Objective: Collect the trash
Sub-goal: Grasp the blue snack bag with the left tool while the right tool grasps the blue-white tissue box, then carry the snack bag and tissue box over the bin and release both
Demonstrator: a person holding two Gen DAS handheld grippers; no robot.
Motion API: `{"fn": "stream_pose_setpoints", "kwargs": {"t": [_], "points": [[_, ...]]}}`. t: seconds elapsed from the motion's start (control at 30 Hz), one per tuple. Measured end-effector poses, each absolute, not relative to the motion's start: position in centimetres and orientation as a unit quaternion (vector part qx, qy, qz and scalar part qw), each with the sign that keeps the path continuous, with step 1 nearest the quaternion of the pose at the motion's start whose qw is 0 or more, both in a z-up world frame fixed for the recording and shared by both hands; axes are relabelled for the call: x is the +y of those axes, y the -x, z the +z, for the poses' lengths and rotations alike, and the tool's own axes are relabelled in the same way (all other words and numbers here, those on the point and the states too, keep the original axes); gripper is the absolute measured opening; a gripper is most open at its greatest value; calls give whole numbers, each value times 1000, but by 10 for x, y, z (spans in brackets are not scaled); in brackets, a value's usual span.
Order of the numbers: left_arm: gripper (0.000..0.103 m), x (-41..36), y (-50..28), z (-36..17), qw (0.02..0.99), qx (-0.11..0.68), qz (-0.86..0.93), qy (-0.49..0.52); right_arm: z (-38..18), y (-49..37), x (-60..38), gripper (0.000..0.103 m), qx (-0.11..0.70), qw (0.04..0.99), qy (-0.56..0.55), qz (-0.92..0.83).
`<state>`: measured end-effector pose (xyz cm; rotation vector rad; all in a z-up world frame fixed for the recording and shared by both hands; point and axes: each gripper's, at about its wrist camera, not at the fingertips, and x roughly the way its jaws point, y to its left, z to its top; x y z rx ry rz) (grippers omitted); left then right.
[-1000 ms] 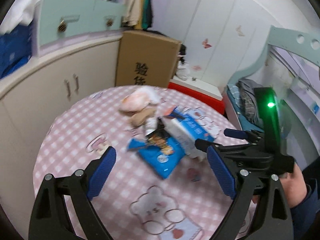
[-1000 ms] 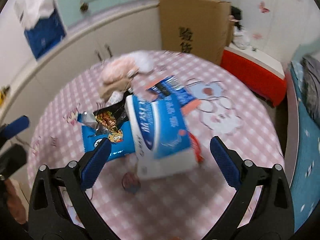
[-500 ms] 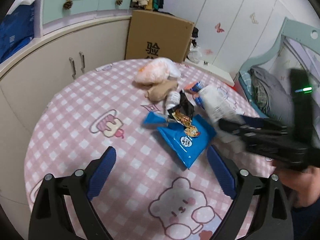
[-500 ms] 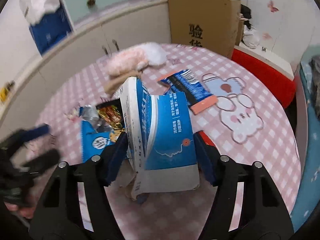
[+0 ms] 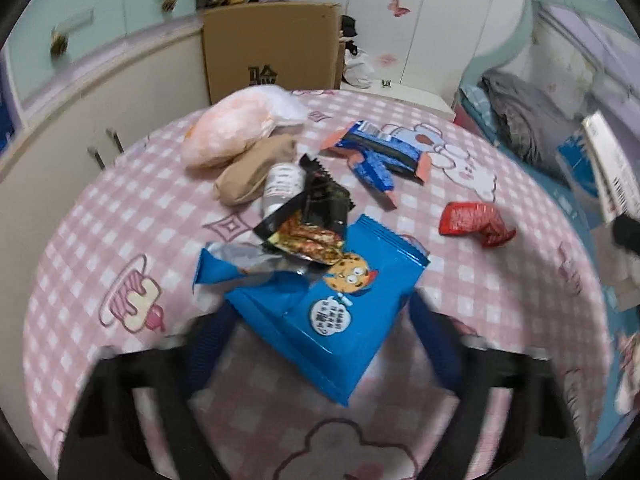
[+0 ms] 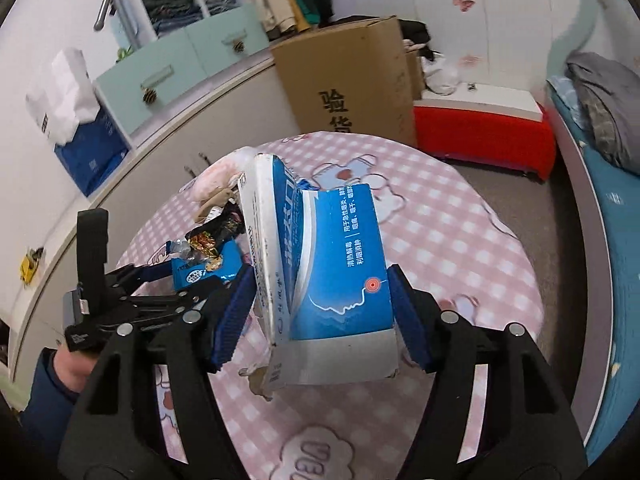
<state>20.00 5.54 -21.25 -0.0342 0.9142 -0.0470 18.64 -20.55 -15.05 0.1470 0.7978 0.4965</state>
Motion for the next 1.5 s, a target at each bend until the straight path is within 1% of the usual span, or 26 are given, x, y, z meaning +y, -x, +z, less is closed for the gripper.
{"fn": "stream_pose_setpoints", "kwargs": {"t": [0.03, 0.07, 0.1, 0.2, 0.4, 0.57, 0.7, 0.9, 1.07, 1.23, 1.37, 1.5], "points": [[49, 54, -197, -211, 896, 441, -35, 22, -151, -185, -210, 66, 383, 890, -75, 236], [35, 55, -196, -210, 895, 442, -43, 32, -151, -183, -214, 66, 382, 891, -78, 233], [27, 57, -193, -209, 893, 445, -57, 49, -152, -182, -219, 66, 382, 891, -82, 231], [19, 57, -185, -208, 892, 443, -65, 59, -153, -178, -229, 66, 380, 892, -93, 227], [18, 57, -156, -204, 891, 436, -87, 89, -150, -169, -239, 66, 372, 894, -105, 226], [18, 56, -141, -183, 898, 415, -103, 107, -146, -162, -252, 66, 362, 897, -118, 223], [18, 42, -136, -159, 907, 391, -118, 104, -140, -158, -263, 66, 352, 902, -125, 219], [18, -5, -141, -133, 912, 370, -152, 89, -134, -147, -292, 66, 335, 911, -139, 198], [18, -69, -150, -124, 906, 367, -199, 65, -141, -136, -345, 66, 324, 917, -172, 155], [18, -151, -158, -133, 889, 379, -252, 37, -166, -121, -419, 66, 331, 914, -219, 84], [18, -217, -165, -158, 868, 408, -283, 11, -203, -112, -476, 66, 351, 900, -256, 31], [18, -280, -177, -196, 842, 447, -302, -19, -254, -108, -522, 66, 384, 871, -306, -2]]}}
